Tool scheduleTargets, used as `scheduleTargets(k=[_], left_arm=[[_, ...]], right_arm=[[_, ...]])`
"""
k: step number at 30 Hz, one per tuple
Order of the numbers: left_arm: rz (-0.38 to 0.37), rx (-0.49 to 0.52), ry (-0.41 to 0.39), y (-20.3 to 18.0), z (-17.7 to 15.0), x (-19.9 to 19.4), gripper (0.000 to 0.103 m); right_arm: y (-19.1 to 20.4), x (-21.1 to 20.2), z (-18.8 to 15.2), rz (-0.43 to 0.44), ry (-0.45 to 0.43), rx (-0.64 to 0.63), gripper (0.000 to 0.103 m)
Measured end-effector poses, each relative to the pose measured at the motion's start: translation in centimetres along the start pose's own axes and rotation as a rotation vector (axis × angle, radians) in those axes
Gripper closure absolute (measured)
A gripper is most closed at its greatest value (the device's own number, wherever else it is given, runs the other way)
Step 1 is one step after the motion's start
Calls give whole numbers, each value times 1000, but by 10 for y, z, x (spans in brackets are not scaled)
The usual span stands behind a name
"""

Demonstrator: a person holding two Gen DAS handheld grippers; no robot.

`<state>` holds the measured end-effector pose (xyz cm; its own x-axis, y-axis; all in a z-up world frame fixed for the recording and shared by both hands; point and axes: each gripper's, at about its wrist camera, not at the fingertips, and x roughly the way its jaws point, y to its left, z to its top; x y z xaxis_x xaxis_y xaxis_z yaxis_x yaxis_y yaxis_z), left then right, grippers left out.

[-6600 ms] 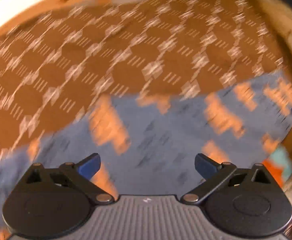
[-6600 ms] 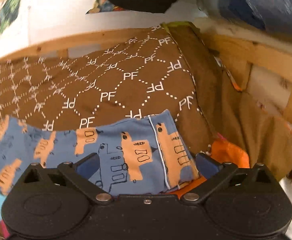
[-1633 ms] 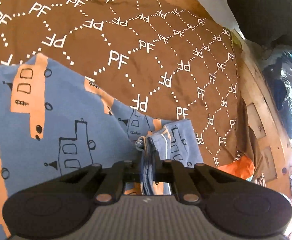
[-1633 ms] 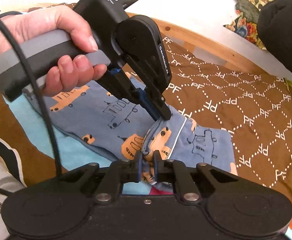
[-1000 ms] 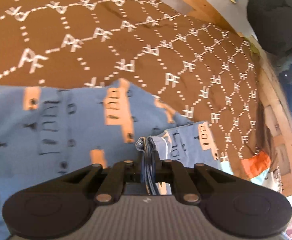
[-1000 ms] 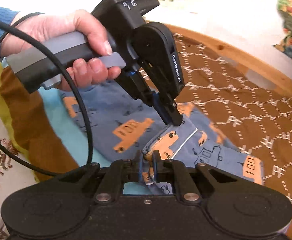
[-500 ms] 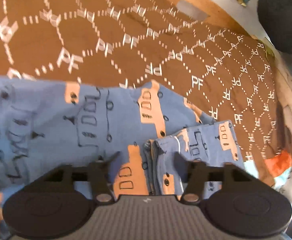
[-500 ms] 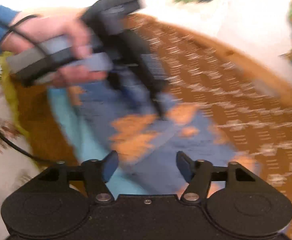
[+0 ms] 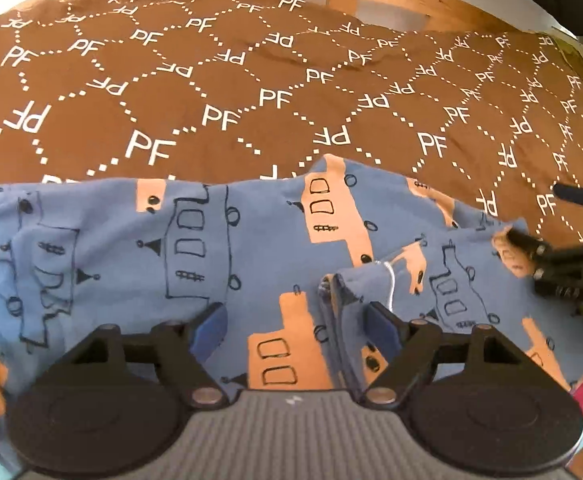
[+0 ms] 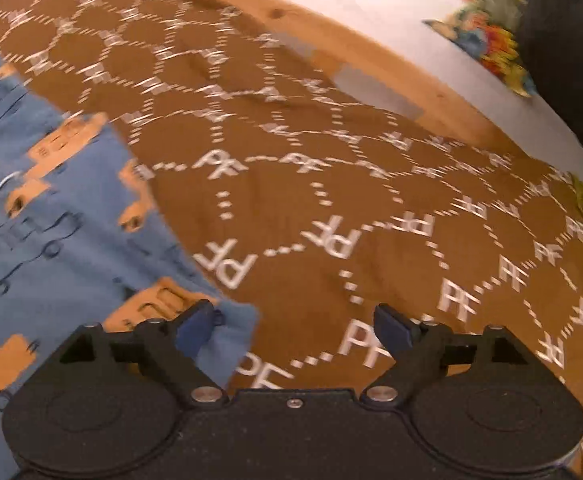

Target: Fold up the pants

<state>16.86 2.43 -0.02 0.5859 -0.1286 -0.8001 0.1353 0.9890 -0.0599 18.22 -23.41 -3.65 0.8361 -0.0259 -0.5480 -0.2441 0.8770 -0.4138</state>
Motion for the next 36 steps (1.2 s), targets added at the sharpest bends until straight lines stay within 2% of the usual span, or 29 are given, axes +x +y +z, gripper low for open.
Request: scheduleTargets(k=[2, 5, 6, 10, 12, 14, 17, 20, 22, 25, 26, 29, 31, 34, 35, 36], left_arm=[[-7, -47, -4, 6, -2, -13, 21], [-104, -65, -75, 14, -16, -37, 19], [-105, -62, -84, 14, -23, -43, 17], [-29, -33, -40, 9, -57, -38, 16], [4, 32, -86, 1, -67, -41, 16], [33, 40, -87, -4, -67, -45, 14], [1, -36, -94, 4, -65, -57, 12], [2, -136, -124, 19, -67, -72, 9], [34, -177, -162, 31, -71, -89, 8], [140, -224, -235, 47, -81, -110, 8], [172, -242, -259, 53, -84, -116, 10], [194, -291, -294, 77, -84, -127, 28], [177, -335, -287, 92, -80, -129, 28], [164, -396, -344, 111, -72, -127, 32], [173, -395, -359, 115, -69, -126, 45], [194, -384, -361, 117, -64, -124, 66]], right_arm=[[-2, -21, 2, -30, -22, 24, 21], [3, -69, -3, 45, -88, 64, 18], [9, -84, -8, 67, -96, 54, 17], [41, -101, -30, 86, -64, -54, 16], [54, -93, -42, 58, -38, -95, 17], [53, -95, -39, 58, -55, -58, 17], [53, -107, -27, 89, -118, -36, 16], [62, -114, -16, 131, -183, -34, 7], [73, -110, -10, 179, -178, -45, 6], [96, -92, -9, 233, -100, -129, 7], [97, -90, -8, 234, -99, -122, 7], [81, -98, 3, 280, -151, -5, 9], [78, -97, 11, 285, -162, 20, 7], [82, -89, 19, 288, -154, 14, 7], [83, -86, 20, 296, -144, 19, 7], [85, -85, 21, 307, -138, 27, 7]])
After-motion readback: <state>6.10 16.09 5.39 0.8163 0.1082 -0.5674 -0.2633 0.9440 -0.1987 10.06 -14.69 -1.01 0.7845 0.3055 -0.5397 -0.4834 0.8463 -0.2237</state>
